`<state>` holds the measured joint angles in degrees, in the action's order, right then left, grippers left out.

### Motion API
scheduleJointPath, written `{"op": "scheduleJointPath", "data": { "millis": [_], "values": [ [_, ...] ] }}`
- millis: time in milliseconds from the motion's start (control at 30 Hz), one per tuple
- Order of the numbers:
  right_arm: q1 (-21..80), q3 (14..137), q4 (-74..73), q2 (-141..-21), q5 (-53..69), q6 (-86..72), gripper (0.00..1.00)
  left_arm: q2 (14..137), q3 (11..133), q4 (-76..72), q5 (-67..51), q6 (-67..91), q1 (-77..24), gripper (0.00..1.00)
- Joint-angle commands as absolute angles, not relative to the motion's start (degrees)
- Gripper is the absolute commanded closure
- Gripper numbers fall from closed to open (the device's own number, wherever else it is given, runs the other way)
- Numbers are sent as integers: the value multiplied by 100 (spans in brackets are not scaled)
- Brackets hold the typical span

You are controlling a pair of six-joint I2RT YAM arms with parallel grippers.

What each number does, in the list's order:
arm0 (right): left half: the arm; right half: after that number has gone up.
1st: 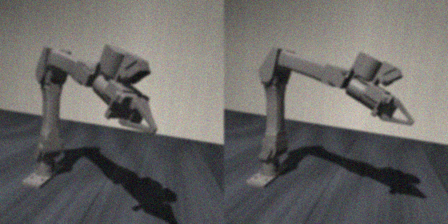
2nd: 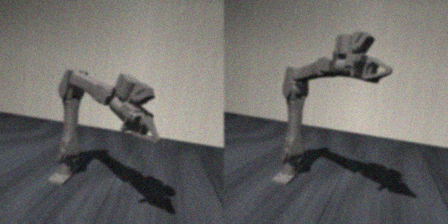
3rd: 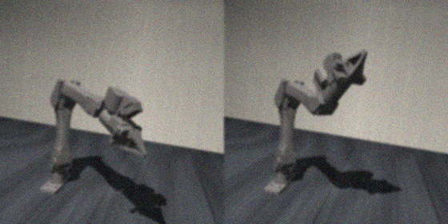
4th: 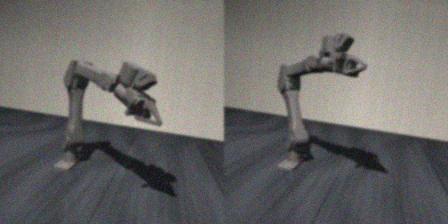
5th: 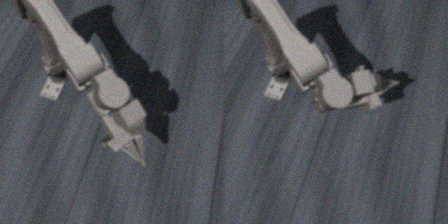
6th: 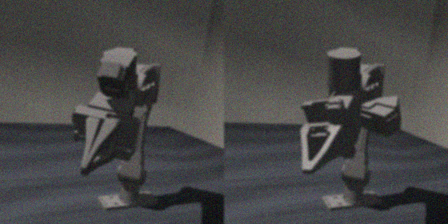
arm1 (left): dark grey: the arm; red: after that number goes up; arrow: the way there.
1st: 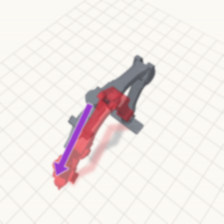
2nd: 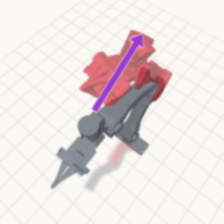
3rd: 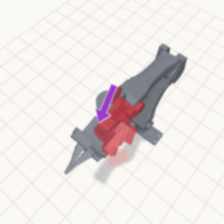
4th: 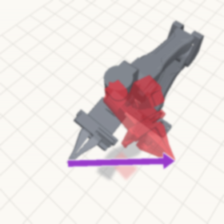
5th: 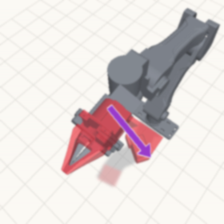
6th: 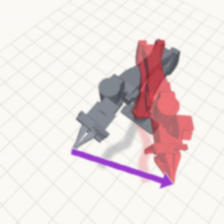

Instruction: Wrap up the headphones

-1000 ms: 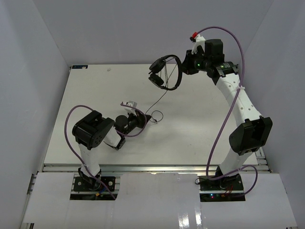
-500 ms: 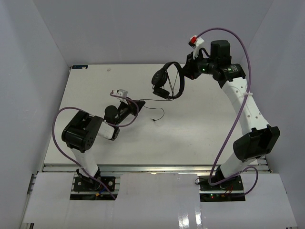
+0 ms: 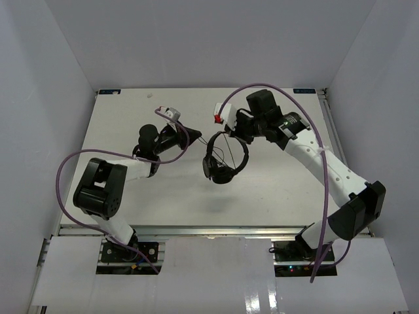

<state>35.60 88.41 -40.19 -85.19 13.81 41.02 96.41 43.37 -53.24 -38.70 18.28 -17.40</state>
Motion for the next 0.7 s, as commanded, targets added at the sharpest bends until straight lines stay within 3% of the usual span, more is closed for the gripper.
{"op": "scheduleJointPath", "data": {
  "millis": [0, 333, 667],
  "values": [
    [3840, 8657, -3722, -8381, 204, 4532, 92, 9160, 4744, -4249, -4229, 1451, -1608, 100],
    [3885, 8655, -3203, -8957, -1117, 4423, 92, 8503, 5551, -1718, -4748, 805, -1600, 100],
    [4052, 8808, -2547, -9372, -2193, 4430, 92, 9046, 6824, -343, -6527, 1537, -1600, 100]
  ]
}}
